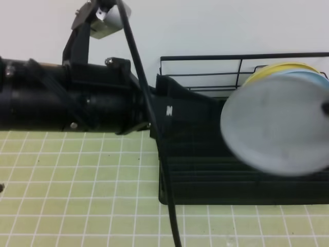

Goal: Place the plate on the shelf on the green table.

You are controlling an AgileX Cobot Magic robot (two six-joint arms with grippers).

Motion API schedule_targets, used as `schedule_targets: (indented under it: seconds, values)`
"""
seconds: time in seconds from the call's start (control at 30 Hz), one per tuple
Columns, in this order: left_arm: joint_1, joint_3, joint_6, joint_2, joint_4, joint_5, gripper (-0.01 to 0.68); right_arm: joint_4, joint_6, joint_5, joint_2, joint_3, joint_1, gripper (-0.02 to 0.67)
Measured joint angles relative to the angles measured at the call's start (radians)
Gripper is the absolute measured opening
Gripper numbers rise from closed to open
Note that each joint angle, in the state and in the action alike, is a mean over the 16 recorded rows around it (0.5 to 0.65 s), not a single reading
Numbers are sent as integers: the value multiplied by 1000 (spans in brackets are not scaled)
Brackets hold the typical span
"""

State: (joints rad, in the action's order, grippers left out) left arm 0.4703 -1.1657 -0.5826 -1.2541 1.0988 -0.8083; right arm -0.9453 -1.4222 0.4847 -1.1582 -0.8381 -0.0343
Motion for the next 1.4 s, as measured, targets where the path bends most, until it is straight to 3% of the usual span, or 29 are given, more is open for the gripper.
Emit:
schedule_targets:
  seconds: [0.17, 0.37, 0.57, 0.7, 1.03, 1.4]
  values:
    - [0, 0, -6, 15, -15, -35, 430, 59, -165, -55, -1, -83, 0, 70]
    - [0, 0, -3, 19, -65, -38, 264, 163, -307, -45, -41, -209, 0, 70]
    - [0, 0, -3, 18, -124, -10, 98, 286, -362, -10, -118, -307, 0, 69]
    - [0, 0, -2, 17, -156, 11, 28, 347, -361, 7, -174, -346, 0, 69]
    - [0, 0, -2, 17, -199, 25, 0, 412, -376, -7, -249, -371, 0, 69]
    - [0, 0, -2, 17, -223, 25, -2, 389, -402, -53, -293, -373, -3, 69]
